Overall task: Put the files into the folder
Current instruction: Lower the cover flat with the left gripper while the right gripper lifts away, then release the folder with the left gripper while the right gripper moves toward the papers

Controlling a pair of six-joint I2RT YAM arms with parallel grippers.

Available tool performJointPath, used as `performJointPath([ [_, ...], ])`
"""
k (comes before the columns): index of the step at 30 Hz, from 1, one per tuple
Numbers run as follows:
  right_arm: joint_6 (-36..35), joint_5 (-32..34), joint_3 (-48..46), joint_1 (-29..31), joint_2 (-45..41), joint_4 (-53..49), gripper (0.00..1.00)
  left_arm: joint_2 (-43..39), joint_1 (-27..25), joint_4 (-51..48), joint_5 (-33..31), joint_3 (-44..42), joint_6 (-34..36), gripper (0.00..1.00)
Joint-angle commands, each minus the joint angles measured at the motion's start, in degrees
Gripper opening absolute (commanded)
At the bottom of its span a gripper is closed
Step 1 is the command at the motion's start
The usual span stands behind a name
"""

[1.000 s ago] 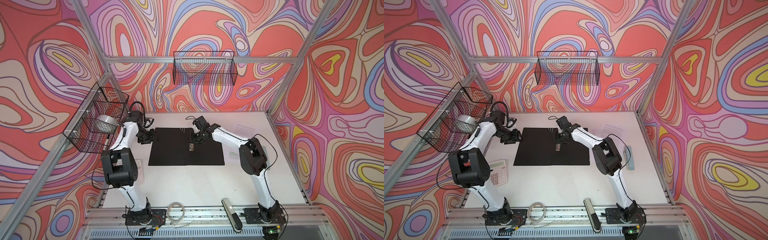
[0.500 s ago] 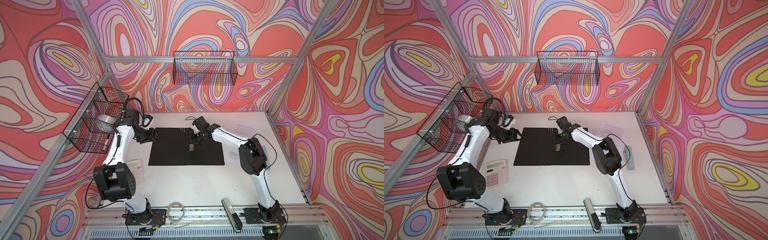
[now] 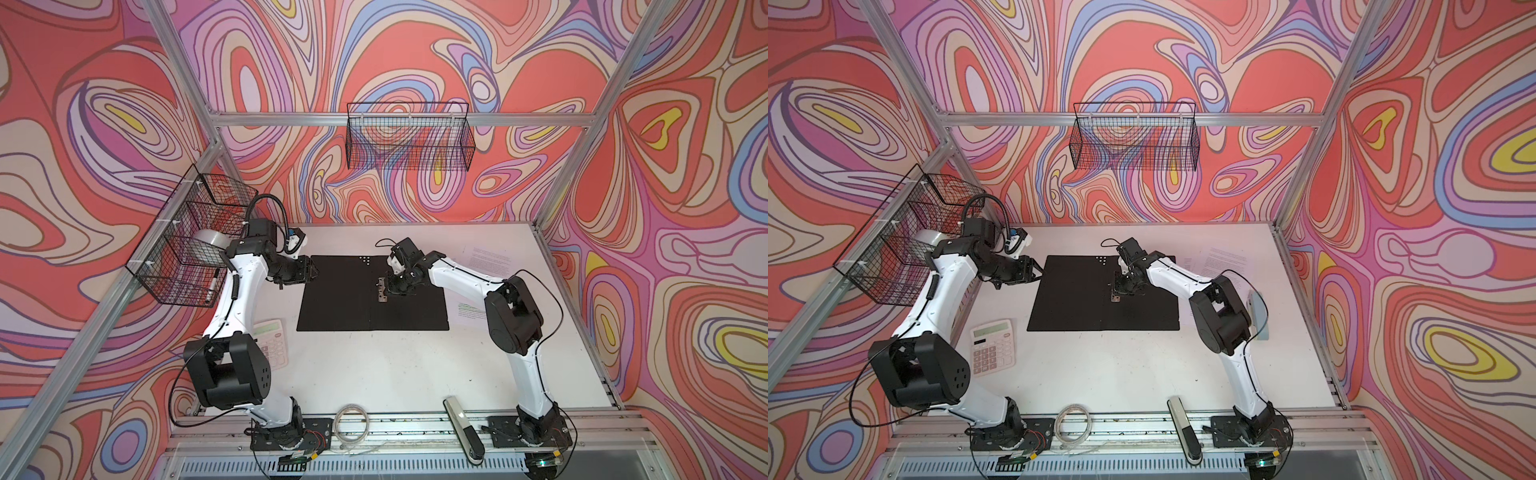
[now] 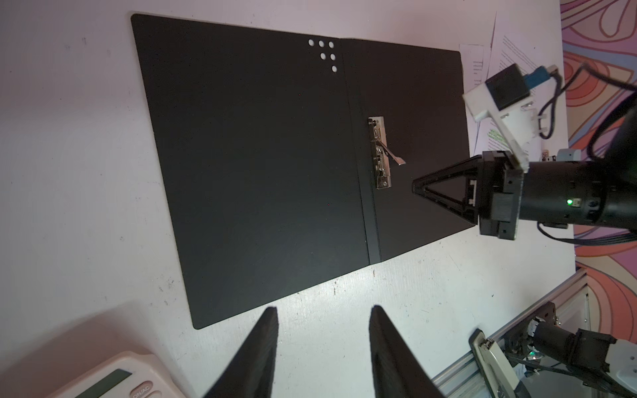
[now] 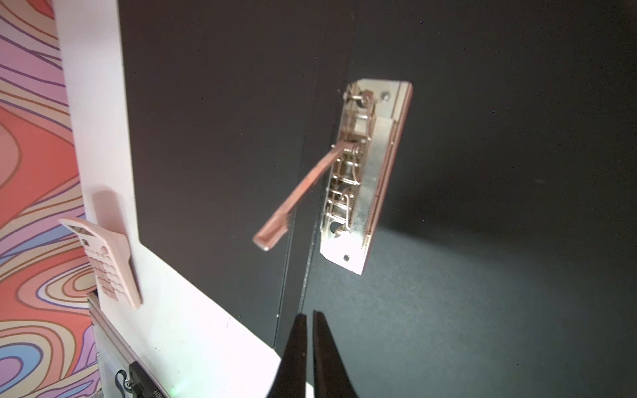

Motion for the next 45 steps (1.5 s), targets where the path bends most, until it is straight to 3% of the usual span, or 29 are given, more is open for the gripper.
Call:
performJointPath([
  [1, 0.2, -0.9, 1.7, -0.1, 2.5, 1.2, 0.07, -1.4, -0.2, -0.2, 1.4, -1.2, 2.2, 0.43],
  [21, -2.0, -0.5, 20.6, -1.0, 15.0, -3.5, 0.07, -0.4, -1.2, 0.3, 3.8, -4.2, 3.3, 0.44],
  [33, -2.3, -7.2, 26.1, -4.4, 20.1, -1.8, 0.10, 1.3, -1.3, 0.7, 3.3, -5.4, 3.5, 0.44],
  [39, -2.1, -9.1, 29.0, -4.9, 20.8, -1.0, 0.22, 1.8, -1.3, -0.1, 2.8, -4.4, 3.7, 0.47],
  [45, -2.3, -8.0, 27.3, -4.9, 15.0, 0.8, 0.38, 0.7, -1.4, -1.2, 2.5, -2.7, 5.2, 0.53],
])
